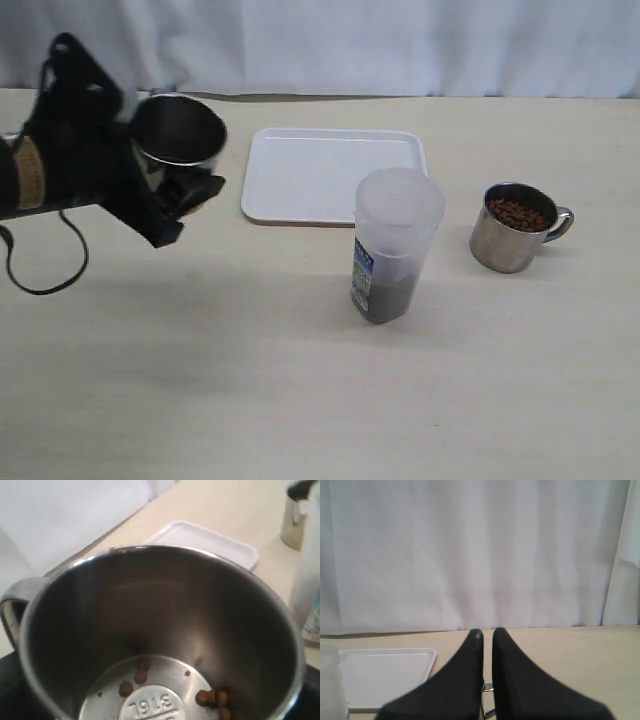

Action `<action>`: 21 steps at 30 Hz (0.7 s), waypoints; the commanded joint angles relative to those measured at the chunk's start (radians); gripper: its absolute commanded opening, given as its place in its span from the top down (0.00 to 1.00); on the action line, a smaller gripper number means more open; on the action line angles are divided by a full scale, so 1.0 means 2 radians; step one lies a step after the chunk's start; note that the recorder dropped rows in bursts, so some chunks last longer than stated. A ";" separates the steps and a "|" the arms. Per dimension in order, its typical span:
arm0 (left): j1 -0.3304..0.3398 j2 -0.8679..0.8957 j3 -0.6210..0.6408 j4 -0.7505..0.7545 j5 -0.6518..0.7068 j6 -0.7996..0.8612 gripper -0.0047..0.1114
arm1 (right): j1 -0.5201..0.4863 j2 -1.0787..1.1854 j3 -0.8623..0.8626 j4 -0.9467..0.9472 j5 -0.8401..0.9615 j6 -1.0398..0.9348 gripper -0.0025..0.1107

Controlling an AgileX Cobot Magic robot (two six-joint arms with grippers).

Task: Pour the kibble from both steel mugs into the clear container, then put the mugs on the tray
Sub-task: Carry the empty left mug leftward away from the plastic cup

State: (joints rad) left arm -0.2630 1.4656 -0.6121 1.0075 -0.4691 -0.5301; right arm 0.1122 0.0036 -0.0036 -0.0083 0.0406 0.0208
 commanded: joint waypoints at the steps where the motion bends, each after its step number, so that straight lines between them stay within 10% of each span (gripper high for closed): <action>1: 0.078 -0.004 0.059 -0.120 -0.159 0.049 0.96 | -0.002 -0.002 0.002 0.000 -0.004 -0.003 0.93; 21: 0.084 0.238 0.078 -0.226 -0.314 0.202 0.96 | -0.002 -0.002 0.002 0.000 -0.004 -0.003 0.93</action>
State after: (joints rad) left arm -0.0958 1.8838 -0.4583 0.5967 -1.0547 -0.2144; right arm 0.1122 0.0036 -0.0036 -0.0083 0.0406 0.0208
